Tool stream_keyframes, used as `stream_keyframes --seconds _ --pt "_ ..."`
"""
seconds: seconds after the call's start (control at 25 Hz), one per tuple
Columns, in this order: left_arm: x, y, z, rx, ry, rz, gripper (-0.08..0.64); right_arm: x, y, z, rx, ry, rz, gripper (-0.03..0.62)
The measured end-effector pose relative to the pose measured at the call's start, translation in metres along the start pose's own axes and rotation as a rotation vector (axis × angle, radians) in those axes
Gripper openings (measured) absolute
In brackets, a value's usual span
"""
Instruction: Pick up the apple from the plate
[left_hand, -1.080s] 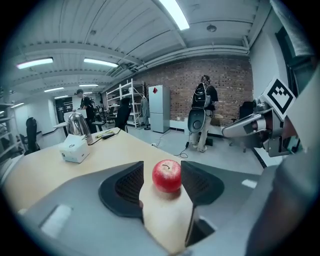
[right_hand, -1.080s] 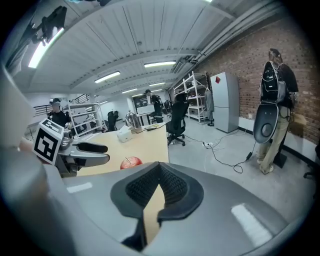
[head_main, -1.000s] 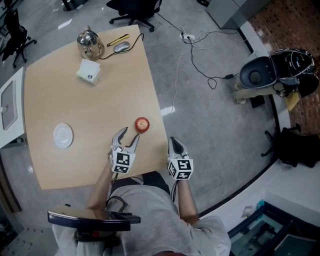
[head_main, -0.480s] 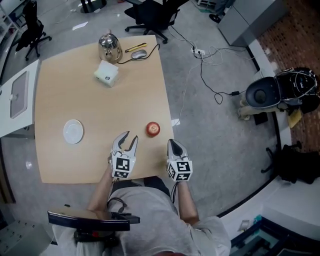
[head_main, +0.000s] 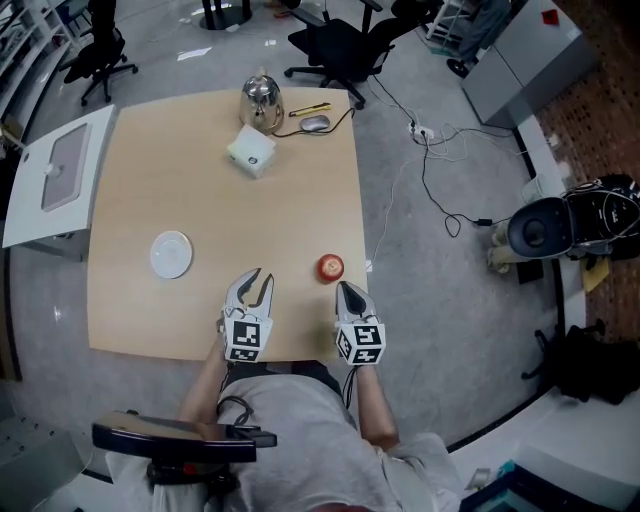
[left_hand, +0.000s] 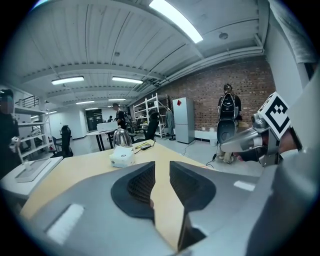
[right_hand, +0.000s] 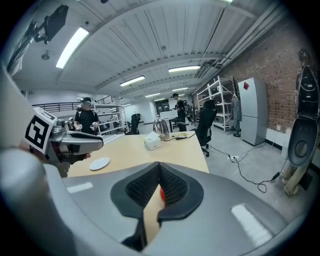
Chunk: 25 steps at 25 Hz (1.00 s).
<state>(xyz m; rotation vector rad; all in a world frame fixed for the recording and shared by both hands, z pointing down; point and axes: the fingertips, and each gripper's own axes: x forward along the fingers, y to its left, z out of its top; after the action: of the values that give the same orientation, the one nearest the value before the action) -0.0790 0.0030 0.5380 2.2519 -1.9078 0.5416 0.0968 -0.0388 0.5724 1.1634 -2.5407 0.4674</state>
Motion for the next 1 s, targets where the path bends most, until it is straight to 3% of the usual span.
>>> stream_keyframes --seconds 1.0 --pt "-0.110 0.101 -0.006 -0.040 -0.054 0.297 0.020 0.036 0.125 0.039 -0.124 -0.050 0.202 0.006"
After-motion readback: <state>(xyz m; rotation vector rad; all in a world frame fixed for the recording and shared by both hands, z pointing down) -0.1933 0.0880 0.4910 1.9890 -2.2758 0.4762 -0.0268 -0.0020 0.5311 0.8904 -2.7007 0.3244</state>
